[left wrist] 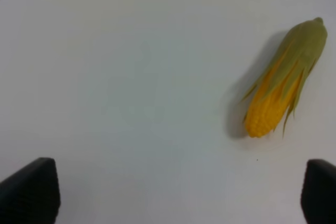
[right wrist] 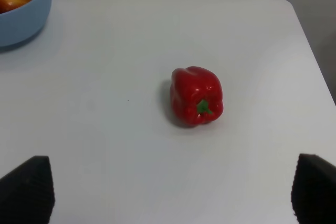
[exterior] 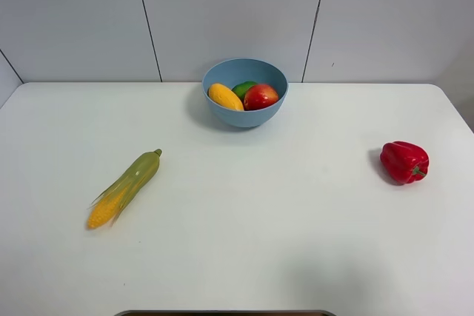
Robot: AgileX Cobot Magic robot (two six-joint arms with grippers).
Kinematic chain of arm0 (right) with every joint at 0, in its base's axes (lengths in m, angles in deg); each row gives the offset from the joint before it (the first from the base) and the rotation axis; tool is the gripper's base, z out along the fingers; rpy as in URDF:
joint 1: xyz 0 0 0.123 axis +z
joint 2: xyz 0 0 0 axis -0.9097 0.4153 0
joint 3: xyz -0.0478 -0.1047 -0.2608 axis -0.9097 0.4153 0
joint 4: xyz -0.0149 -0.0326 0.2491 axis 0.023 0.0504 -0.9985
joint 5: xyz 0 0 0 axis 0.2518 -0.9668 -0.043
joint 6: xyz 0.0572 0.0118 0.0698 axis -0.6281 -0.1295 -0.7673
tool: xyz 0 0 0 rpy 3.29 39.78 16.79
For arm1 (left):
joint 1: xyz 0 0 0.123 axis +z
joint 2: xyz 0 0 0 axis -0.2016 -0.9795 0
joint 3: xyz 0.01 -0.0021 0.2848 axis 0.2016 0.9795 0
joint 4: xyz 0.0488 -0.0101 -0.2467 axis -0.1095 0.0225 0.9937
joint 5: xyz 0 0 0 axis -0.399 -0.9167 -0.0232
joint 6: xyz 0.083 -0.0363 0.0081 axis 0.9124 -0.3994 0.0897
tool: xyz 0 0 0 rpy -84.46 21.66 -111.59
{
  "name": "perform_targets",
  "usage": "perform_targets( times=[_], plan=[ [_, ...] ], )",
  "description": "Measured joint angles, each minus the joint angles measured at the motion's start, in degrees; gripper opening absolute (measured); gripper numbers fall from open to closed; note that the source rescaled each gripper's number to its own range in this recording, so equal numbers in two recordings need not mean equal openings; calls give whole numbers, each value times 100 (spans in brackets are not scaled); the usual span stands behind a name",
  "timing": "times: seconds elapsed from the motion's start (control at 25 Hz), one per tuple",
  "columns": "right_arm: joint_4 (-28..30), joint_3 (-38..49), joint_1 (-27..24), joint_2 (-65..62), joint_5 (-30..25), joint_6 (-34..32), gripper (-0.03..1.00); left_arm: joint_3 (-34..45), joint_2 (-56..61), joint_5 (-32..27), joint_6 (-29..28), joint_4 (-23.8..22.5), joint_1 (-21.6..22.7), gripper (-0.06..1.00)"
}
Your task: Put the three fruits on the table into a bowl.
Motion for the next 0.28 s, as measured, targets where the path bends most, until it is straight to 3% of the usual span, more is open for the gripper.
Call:
perform_targets(
  times=[0.28],
  plan=[
    [0,0,0,0,0,0,91,0,0,0,0,0,0,84]
  ],
)
